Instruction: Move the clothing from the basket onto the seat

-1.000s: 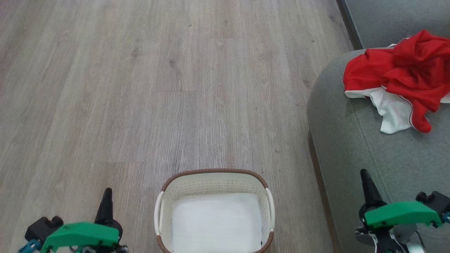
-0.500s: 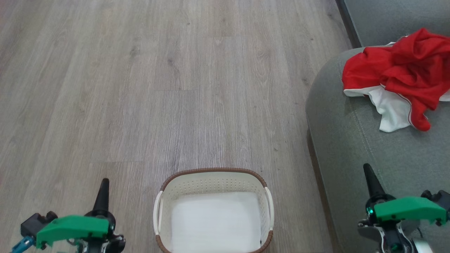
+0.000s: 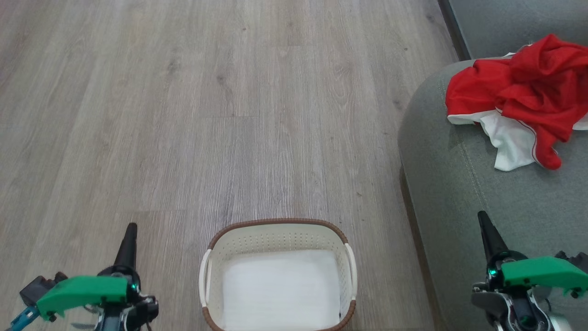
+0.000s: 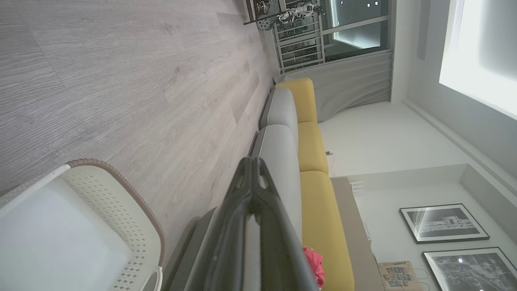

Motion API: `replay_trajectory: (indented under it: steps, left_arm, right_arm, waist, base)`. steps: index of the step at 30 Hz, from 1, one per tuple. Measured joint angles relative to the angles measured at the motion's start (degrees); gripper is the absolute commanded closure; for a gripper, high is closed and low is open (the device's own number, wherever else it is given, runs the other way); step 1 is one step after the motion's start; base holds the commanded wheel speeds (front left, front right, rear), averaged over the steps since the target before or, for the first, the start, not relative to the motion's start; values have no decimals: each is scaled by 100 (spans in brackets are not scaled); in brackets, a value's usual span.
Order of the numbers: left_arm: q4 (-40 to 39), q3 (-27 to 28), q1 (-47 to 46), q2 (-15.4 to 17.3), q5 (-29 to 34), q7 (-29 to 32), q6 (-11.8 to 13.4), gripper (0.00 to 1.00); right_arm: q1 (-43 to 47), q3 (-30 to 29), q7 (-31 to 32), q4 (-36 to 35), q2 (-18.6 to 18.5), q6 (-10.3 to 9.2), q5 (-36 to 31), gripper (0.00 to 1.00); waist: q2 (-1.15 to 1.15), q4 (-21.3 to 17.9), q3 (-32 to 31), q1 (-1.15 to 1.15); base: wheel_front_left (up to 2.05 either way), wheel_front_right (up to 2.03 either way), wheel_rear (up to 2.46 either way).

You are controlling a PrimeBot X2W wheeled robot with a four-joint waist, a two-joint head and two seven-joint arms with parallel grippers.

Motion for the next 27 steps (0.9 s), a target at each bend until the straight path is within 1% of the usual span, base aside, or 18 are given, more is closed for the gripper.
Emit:
replay_trajectory:
  steps: [21,27]
  left_arm:
    - [14,211,-248,-29,-1258,308,-250,100]
    - [15,213,-285,-30,-1306,308,-250,100]
  right_arm:
    - [-113,-154,324,-118,0,0,1340,100]
    - [-113,-163,325,-123,1,0,1380,100]
  waist:
    - [0,-45,38,0]
    - [0,-45,37,0]
  base:
    - [0,0,0]
    - [0,0,0]
